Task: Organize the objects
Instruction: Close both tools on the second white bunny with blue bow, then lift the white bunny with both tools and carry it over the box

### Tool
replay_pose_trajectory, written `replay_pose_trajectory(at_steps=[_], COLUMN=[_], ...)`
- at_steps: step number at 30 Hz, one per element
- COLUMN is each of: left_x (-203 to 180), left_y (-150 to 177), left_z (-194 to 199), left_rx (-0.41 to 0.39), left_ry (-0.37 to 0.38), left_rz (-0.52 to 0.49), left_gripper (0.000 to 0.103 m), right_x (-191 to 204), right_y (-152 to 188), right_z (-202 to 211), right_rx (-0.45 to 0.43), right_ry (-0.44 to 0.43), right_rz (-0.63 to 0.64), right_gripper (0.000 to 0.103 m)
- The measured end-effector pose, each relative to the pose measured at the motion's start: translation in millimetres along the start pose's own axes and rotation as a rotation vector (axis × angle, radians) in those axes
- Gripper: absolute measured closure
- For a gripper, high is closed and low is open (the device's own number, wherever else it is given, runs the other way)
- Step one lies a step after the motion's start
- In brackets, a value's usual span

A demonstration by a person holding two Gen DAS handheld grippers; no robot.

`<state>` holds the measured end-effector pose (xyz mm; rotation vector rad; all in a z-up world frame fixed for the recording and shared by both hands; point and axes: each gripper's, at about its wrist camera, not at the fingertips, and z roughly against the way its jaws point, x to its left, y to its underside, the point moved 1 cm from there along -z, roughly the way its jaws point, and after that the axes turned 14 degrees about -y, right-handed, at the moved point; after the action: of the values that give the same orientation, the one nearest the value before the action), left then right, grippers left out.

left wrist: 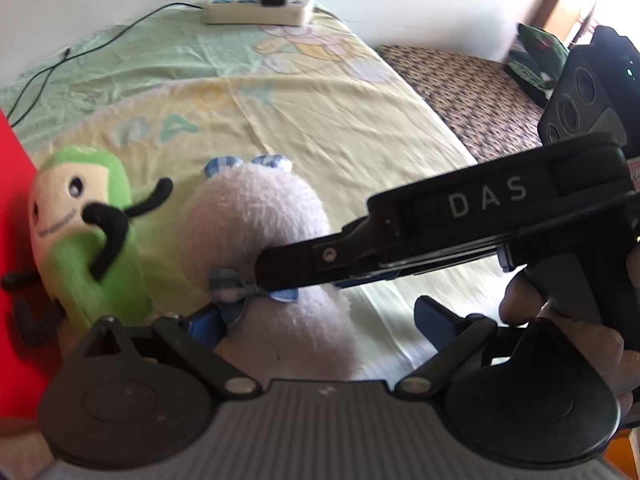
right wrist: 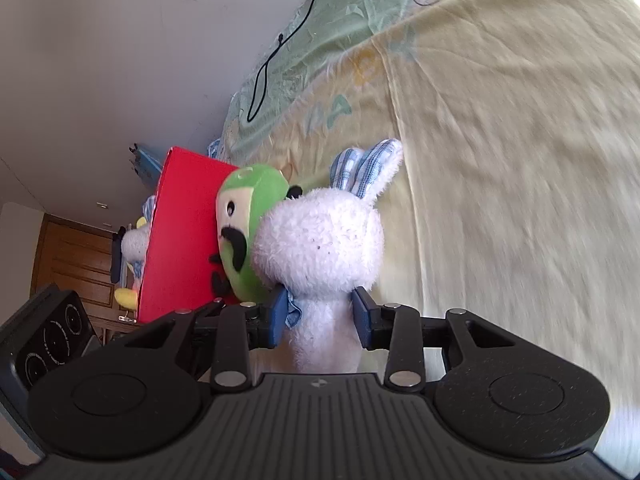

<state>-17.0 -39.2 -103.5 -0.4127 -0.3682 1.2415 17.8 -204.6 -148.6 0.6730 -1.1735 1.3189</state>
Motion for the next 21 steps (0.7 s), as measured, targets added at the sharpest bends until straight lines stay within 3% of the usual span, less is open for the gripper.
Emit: replay_pose_trajectory(at_steps=[10,21], left_x=[-3,40], left_y=[38,63], left_z=[33,100], left_rx=[0.019,-0.127], left_ry=[0.064,0.070], left_rz=[-0.037,-0.112], left_gripper=[0.008,0.008], right_x=[21,94], right_y=[46,83], right_z=[4,-24], right_rx=[0.018,-0.046], right_ry=[0.048,0.067], right_rz=[-0.013,0.072], right_gripper=[0.065,0.065])
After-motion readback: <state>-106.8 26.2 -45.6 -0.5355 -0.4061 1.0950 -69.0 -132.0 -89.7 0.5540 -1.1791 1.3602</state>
